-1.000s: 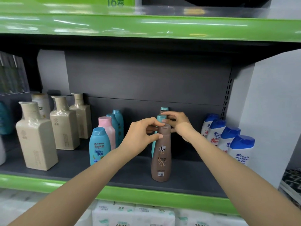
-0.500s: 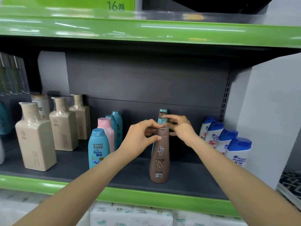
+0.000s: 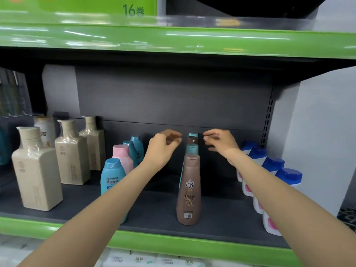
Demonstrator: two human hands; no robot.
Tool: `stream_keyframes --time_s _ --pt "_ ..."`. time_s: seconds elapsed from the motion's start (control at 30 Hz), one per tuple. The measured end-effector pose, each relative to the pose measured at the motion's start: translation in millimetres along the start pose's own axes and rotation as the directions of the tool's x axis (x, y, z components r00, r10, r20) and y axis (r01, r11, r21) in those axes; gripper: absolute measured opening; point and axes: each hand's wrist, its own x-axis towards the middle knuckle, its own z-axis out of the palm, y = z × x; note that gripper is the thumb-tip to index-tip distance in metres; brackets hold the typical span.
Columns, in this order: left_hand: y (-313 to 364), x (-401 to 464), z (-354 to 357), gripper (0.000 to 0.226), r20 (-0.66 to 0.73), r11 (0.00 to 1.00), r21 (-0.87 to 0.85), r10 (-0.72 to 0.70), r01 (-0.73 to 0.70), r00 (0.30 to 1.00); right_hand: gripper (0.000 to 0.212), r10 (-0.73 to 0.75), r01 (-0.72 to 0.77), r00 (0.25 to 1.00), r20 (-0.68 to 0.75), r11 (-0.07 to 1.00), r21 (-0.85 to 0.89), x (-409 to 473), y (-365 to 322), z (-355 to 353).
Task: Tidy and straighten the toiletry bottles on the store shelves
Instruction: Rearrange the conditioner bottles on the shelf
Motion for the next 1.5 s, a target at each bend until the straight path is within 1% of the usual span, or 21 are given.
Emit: stream_keyframes --time_s 0.1,0.17,0.23,0.33,0.4,0.47,0.6,0.7,0.8,0.97,1.03,1.1,1.17,1.2,1.3,1.37,1.43,1.5 --pt "-6.1 16.5 8.7 0.02 0.103 0.997 0.058 -0.057 0.051 0.993 0.026 0.003 -0.001 1.0 0.026 0.995 -0.095 14.9 6.7 8.0" --pt "-12.9 22.4 13.2 0.019 0.175 0.996 0.054 -0.079 0.071 0.981 0.031 0.011 -0.001 0.997 0.07 0.99 -0.139 23.5 12.9 15.4" --pt "-19.3 25.1 16.0 0.015 0.217 0.997 -0.004 -0.076 0.079 0.973 0.033 0.035 -0.022 0.995 0.092 0.991 -0.133 29.9 17.0 22.4" --pt "-24.0 24.2 18.0 0.019 0.253 0.995 -0.06 -0.065 0.083 0.965 0.033 0.055 -0.048 0.995 0.083 0.995 -0.086 37.1 20.2 31.1" --pt "-26.2 24.9 18.9 0.022 0.261 0.997 -0.04 -0.058 0.071 0.964 0.03 0.058 -0.053 0.995 0.076 0.997 -0.065 39.7 20.8 34.6" --pt "-25.9 25.6 19.7 0.023 0.25 0.998 -0.015 -0.058 0.064 0.966 0.023 0.059 -0.053 0.994 0.09 0.996 -0.07 40.6 21.5 36.6" --pt "-24.9 25.5 22.0 0.021 0.223 0.998 0.019 -0.065 0.062 0.973 0.028 0.078 -0.075 0.996 0.035 0.993 -0.088 39.0 26.9 37.3" --pt "-24.3 23.0 22.1 0.019 0.209 0.998 0.016 -0.056 0.054 0.976 0.017 0.082 -0.082 0.997 -0.012 0.996 -0.033 30.5 26.6 30.7" --pt "-23.5 20.3 21.2 0.02 0.209 0.997 -0.004 -0.08 0.082 0.975 0.011 0.075 -0.075 0.997 0.002 0.997 0.003 18.0 22.2 22.4" --pt "-19.0 20.2 19.3 0.019 0.265 0.987 -0.045 -0.134 0.151 0.955 0.009 0.061 -0.062 0.998 -0.009 0.99 -0.13 4.3 13.8 7.5" --pt "-11.0 21.7 16.0 0.02 0.238 0.983 -0.057 -0.155 0.173 0.959 0.01 0.084 -0.085 0.996 -0.012 0.981 -0.177 -4.5 4.5 -1.5" --pt "-1.1 23.9 12.4 0.019 0.155 0.99 -0.002 -0.141 0.143 0.978 0.013 0.11 -0.112 0.994 -0.023 0.975 -0.19 -15.7 -4.6 -11.5" --pt "13.1 23.3 8.3 0.016 0.064 0.994 0.077 -0.081 0.076 0.995 0.014 0.118 -0.124 0.992 -0.046 0.978 -0.17 -28.3 -14.4 -20.6" --pt "21.0 22.2 6.1 0.014 0.041 0.995 0.097 -0.043 0.039 0.998 0.012 0.11 -0.118 0.992 -0.061 0.982 -0.144 -34.5 -19.6 -24.6" --pt "46.4 13.2 0.7 0.014 0.058 0.988 0.13 0.073 -0.081 0.996 0.013 0.078 -0.086 0.993 -0.094 0.993 -0.084 -53.4 -40.2 -34.5" --pt "60.4 3.4 -1.0 0.014 0.079 0.981 0.126 0.137 -0.146 0.987 0.017 0.058 -0.068 0.993 -0.105 0.993 -0.092 -66.1 -54.6 -39.5" --pt "71.5 -8.8 -2.0 0.012 0.095 0.979 0.086 0.174 -0.182 0.98 0.022 0.065 -0.077 0.991 -0.119 0.992 -0.098 -79.9 -67.3 -43.3" --pt "78.8 -23.7 -0.9 0.012 0.112 0.982 0.024 0.181 -0.185 0.977 0.021 0.083 -0.094 0.988 -0.127 0.992 -0.08 -94.7 -75.3 -46.4"
